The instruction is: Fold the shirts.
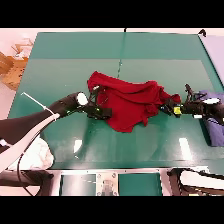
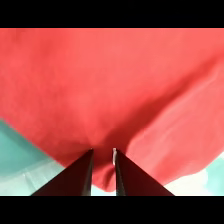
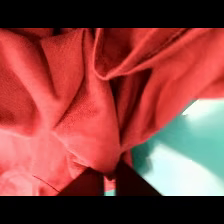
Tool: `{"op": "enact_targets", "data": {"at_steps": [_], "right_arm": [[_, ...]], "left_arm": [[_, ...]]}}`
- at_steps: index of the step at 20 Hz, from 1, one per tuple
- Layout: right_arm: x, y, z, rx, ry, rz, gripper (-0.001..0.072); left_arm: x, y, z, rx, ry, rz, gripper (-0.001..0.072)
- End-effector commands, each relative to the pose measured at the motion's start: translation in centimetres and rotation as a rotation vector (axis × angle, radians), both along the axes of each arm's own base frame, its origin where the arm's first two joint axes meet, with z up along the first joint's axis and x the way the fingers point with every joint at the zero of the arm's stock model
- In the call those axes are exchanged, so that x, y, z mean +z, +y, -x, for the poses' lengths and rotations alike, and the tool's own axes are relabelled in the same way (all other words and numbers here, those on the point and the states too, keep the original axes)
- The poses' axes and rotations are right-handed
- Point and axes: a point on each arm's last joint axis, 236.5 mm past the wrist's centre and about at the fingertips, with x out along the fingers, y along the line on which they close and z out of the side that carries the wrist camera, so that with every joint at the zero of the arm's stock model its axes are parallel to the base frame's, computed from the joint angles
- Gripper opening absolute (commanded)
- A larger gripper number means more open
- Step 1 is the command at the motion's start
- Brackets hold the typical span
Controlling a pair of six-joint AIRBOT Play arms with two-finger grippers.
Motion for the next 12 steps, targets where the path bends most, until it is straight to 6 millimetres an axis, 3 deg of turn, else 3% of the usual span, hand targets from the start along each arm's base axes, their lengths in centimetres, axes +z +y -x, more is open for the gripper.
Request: {"op": "enact_targets", "data": {"at_steps": [1, 2, 4, 6, 9, 11, 12], "right_arm": [[1.1, 1.1, -0.3, 0.029, -0.007, -0.042, 0.0016], [2.3, 1.3, -0.7, 0.049, -0.027, -0.056, 0.0016], [6.9, 2.3, -2.0, 0.097, -0.095, -0.110, 0.0016], [14.3, 3.3, -3.8, 0.145, -0.214, -0.174, 0.0017], [23.9, 0.5, -8.8, 0.082, -0.437, -0.065, 0.0016], [26.4, -2.5, -11.5, 0.003, -0.484, 0.005, 0.0016], [25.9, -3.7, -12.3, -0.013, -0.466, 0.030, 0.0016]], "left_arm": [[-0.1, 0.1, 0.7, -0.034, 0.007, -0.011, 0.0176], [-0.1, 0.0, 0.6, -0.033, 0.004, -0.010, 0.0029], [-0.2, 0.1, 0.6, -0.036, 0.006, -0.012, 0.0018], [-0.2, 0.2, 0.8, -0.043, 0.008, -0.019, 0.0018], [-0.4, 0.5, 0.7, -0.052, -0.001, -0.034, 0.0017], [-0.6, 0.8, 0.7, -0.064, -0.009, -0.051, 0.0016], [-0.8, 1.1, 0.7, -0.072, -0.015, -0.065, 0.0016]]}}
